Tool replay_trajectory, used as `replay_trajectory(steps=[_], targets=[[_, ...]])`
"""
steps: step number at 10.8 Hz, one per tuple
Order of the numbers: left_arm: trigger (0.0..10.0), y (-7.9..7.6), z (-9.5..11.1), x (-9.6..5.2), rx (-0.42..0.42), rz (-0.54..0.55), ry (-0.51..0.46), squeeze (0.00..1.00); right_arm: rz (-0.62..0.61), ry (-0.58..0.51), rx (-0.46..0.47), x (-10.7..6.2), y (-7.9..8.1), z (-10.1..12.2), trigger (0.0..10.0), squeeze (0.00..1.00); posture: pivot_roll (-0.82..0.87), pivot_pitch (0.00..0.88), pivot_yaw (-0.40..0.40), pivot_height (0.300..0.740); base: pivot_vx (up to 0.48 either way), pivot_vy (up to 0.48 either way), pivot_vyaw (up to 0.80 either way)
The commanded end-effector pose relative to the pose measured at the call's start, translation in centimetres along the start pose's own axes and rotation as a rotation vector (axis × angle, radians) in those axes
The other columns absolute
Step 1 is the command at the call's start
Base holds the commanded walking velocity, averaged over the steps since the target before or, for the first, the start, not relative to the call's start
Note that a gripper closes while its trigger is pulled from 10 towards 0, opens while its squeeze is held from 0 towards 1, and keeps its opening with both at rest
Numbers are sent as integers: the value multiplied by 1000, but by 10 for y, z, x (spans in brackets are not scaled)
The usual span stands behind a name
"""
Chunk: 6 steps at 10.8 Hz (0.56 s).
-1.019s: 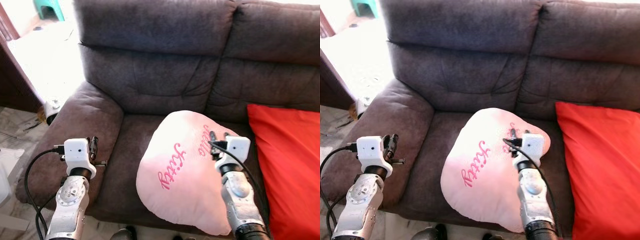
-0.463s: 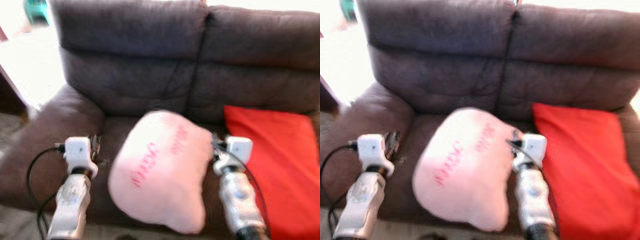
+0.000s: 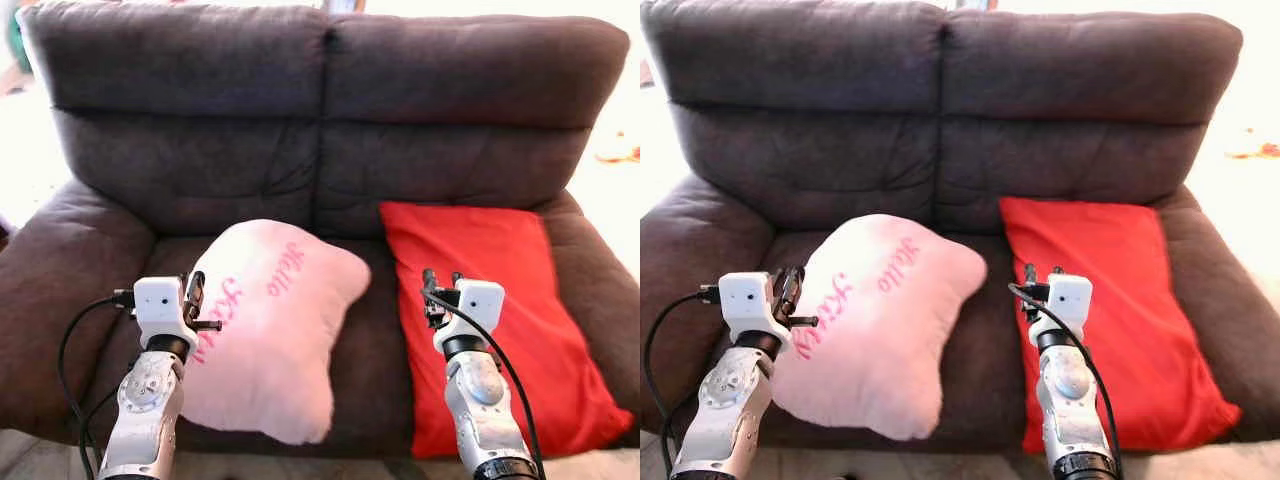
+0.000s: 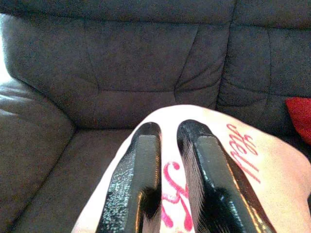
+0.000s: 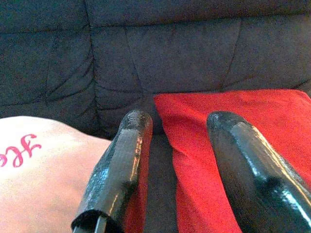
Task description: Move the pillow to the sofa from floor
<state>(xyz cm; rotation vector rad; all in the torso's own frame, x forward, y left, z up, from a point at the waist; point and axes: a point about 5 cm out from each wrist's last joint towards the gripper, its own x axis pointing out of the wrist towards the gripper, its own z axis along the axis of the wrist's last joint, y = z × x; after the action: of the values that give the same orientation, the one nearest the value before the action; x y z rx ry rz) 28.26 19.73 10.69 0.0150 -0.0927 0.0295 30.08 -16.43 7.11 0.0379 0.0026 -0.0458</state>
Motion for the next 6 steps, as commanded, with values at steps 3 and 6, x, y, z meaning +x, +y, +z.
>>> replay_trajectory(steps=[3, 6], targets=[[10000, 4, -6, -5, 16, 3, 33, 0, 3, 12, 7, 1, 1, 1, 10000, 0, 171, 172, -34, 740, 0, 0, 0], [10000, 5, -5, -5, 25, 1, 29, 0, 7, 4, 3, 1, 1, 1, 10000, 0, 172, 175, -34, 740, 0, -409, -433]])
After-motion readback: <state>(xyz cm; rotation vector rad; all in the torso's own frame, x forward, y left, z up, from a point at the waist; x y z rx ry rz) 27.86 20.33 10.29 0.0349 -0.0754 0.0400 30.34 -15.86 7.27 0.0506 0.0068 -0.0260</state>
